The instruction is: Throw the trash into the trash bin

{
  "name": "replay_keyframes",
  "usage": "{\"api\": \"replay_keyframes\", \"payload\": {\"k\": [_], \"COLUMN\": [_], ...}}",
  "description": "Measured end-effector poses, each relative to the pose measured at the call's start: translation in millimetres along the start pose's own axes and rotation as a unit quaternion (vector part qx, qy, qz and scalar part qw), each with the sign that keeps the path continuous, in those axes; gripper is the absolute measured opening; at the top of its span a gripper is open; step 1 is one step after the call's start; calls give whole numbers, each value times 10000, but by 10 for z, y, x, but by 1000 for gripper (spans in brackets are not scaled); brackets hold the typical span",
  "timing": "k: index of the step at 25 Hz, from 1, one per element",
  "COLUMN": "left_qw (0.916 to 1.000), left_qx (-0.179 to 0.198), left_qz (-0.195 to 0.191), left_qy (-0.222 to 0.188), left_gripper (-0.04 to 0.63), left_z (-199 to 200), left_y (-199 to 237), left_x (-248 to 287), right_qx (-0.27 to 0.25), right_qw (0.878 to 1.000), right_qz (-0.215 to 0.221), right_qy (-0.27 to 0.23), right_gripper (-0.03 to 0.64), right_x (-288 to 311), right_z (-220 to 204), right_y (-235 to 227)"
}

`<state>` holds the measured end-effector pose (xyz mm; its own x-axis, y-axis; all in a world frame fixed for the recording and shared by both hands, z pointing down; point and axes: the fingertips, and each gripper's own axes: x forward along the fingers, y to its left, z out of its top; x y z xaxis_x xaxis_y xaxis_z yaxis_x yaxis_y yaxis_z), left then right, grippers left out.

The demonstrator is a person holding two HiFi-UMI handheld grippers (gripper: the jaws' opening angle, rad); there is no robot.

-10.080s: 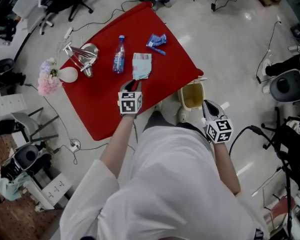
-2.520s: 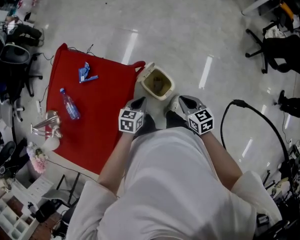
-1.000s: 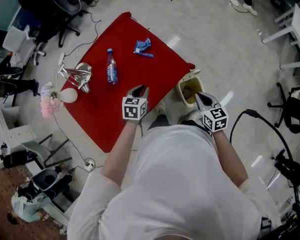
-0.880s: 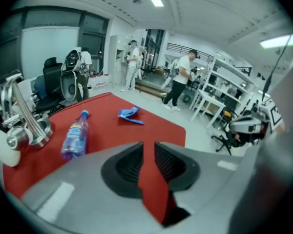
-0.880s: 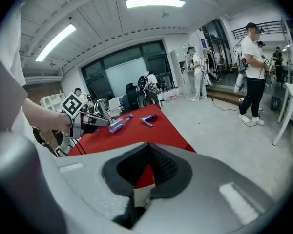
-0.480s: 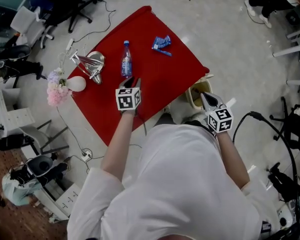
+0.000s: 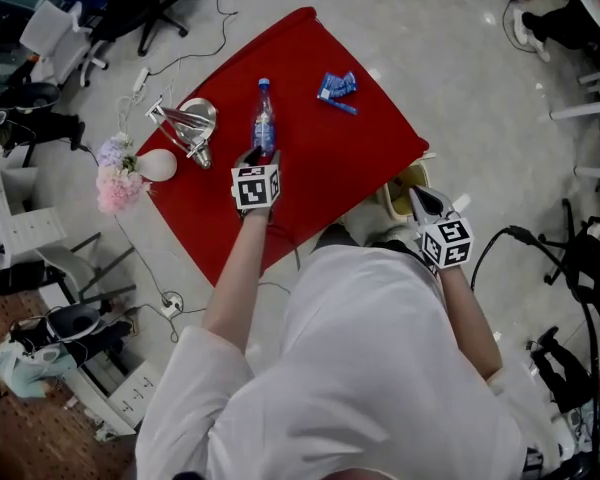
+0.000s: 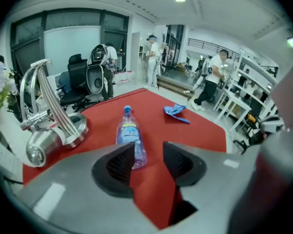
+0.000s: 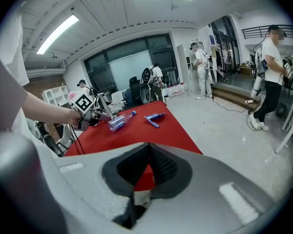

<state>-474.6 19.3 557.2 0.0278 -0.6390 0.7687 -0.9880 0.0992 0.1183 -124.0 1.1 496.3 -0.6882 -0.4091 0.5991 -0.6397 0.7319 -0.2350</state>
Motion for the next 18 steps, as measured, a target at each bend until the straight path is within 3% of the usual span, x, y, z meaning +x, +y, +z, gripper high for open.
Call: {"api": "replay_keyframes", "payload": {"k": [9,18], "left_qw": [9988,9958], "left_qx": [70,229], "left_qz": [304,483], "left_qy": [380,743], "left_gripper": [311,330], "left_z": [-74,-132], "left_y": [319,505], "left_x": [372,661], "right_qx": [133,314], "right_qw": [9994,9978], "right_qz": [-294,-552], "right_qy": [154,211], "right_gripper": [2,2], "right_x": [-64,-101], "right_z": [-101,-164], "right_y": [-102,-189]}}
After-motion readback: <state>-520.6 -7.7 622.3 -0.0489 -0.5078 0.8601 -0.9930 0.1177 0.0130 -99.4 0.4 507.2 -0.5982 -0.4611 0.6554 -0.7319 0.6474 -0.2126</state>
